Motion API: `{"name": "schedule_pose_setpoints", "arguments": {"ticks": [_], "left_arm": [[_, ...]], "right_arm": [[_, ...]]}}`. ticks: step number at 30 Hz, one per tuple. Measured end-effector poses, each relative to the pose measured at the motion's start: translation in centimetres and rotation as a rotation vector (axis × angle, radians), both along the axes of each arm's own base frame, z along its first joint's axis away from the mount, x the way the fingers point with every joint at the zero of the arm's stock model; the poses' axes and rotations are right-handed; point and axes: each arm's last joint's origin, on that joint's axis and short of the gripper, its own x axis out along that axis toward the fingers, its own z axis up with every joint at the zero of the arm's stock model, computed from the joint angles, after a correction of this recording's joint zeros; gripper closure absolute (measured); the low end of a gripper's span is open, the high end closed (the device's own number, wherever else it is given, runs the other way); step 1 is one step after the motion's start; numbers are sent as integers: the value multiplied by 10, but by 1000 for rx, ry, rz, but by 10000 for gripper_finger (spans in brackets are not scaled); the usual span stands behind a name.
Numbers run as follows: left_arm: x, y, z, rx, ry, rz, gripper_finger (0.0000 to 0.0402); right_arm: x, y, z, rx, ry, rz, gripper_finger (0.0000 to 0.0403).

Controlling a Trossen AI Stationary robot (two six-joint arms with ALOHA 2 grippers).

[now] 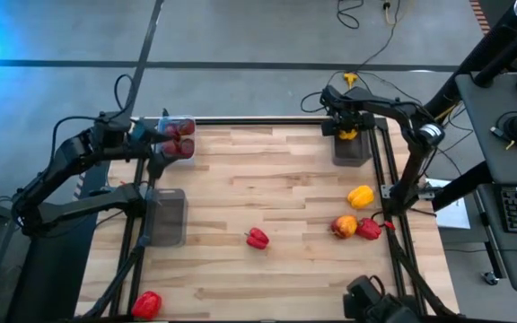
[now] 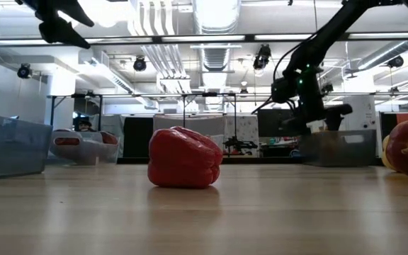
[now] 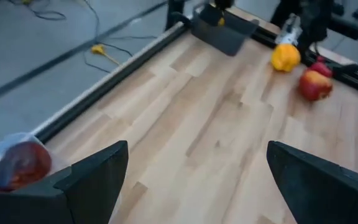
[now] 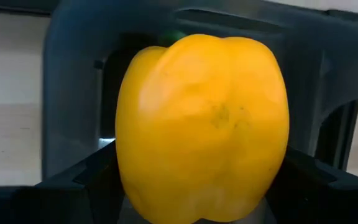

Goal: Sort produce into baskets
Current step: Put the yellow bell pepper into the top black bin

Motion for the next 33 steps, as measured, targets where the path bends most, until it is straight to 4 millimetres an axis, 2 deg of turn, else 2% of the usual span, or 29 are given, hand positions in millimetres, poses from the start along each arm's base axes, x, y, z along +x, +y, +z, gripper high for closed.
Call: {"name": "schedule_pose_setpoints", "arguments": {"ticks": [5,10,15,25,29,33], "left_arm": [[-1,1,5,-1,-18,53,36],[-5,-2,11,36,-30,51,36],[-6,-2,13,52,-34,51,36],[-3,0,18,144,-56,19,36],[-1,2,23,199,-96,8,36],[3,4,20,243,-94,-16,36]], "right_arm": [[-1,-7,-4,11,-2,24,102],[-1,-8,-5,5,16,63,66],[0,-11,5,-66,-9,54,37],[4,14,38,-112,-48,54,34],[17,33,51,-163,-58,79,34],[35,62,67,-234,-80,140,34]]}}
